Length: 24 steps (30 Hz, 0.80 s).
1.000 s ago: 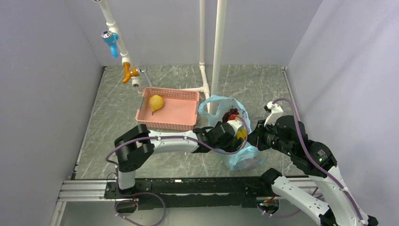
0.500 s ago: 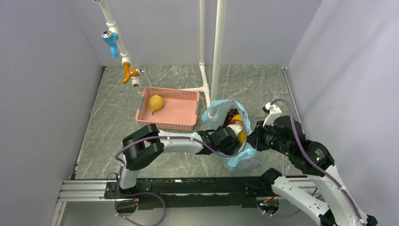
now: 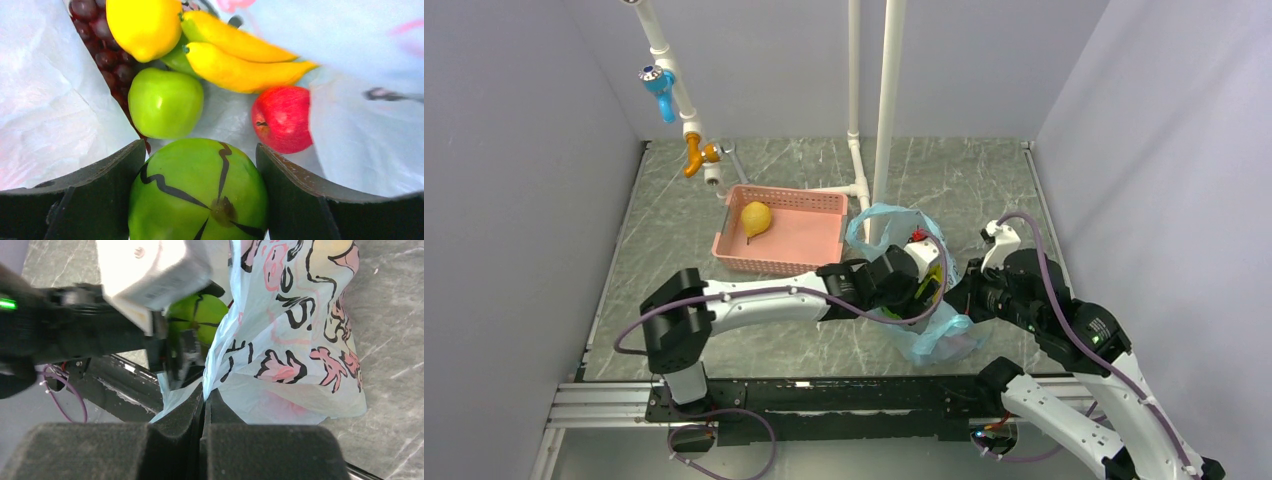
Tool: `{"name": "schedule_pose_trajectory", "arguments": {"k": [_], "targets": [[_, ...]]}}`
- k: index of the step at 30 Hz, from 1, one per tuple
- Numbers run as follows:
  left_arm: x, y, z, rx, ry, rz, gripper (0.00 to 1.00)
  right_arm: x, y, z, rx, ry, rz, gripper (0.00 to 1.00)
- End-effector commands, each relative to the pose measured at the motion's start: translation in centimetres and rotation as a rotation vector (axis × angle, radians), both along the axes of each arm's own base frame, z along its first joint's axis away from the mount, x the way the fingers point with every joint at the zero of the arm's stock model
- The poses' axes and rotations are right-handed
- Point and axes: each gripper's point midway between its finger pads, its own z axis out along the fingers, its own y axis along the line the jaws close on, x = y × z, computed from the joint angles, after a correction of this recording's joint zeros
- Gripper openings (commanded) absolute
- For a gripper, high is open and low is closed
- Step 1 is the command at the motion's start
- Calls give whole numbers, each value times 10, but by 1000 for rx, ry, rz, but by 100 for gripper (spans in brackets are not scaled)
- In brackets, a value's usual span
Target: Take the fake fruits out of the plastic bag
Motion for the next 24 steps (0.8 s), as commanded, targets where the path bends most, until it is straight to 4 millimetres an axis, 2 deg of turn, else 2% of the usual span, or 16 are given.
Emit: {"name": "schedule_pose_trajectory", "arguments": {"k": [1, 6, 9, 11, 16, 18, 21, 24], "targets": [[-3, -9, 73, -167, -51, -49, 21, 5, 3, 8, 33, -46, -9, 0], [-12, 6, 111, -264, -54, -77, 20, 6, 2, 10, 43, -60, -14, 0], [-20, 20, 135, -384, -5, -94, 21, 7, 3, 10, 50, -69, -15, 0], [-27, 33, 156, -484, 33, -124, 22, 8, 3, 9, 49, -69, -15, 0], [-49, 70, 181, -587, 45, -192, 22, 11, 1, 9, 38, -84, -29, 0], [-53, 91, 180, -593, 36, -176, 22, 12, 0, 10, 36, -93, -31, 0], [-48, 130, 161, -544, 22, -82, 21, 13, -1, 11, 29, -103, -31, 0], [-34, 177, 136, -455, -5, 76, 18, 14, -2, 10, 23, -110, -30, 0]]}}
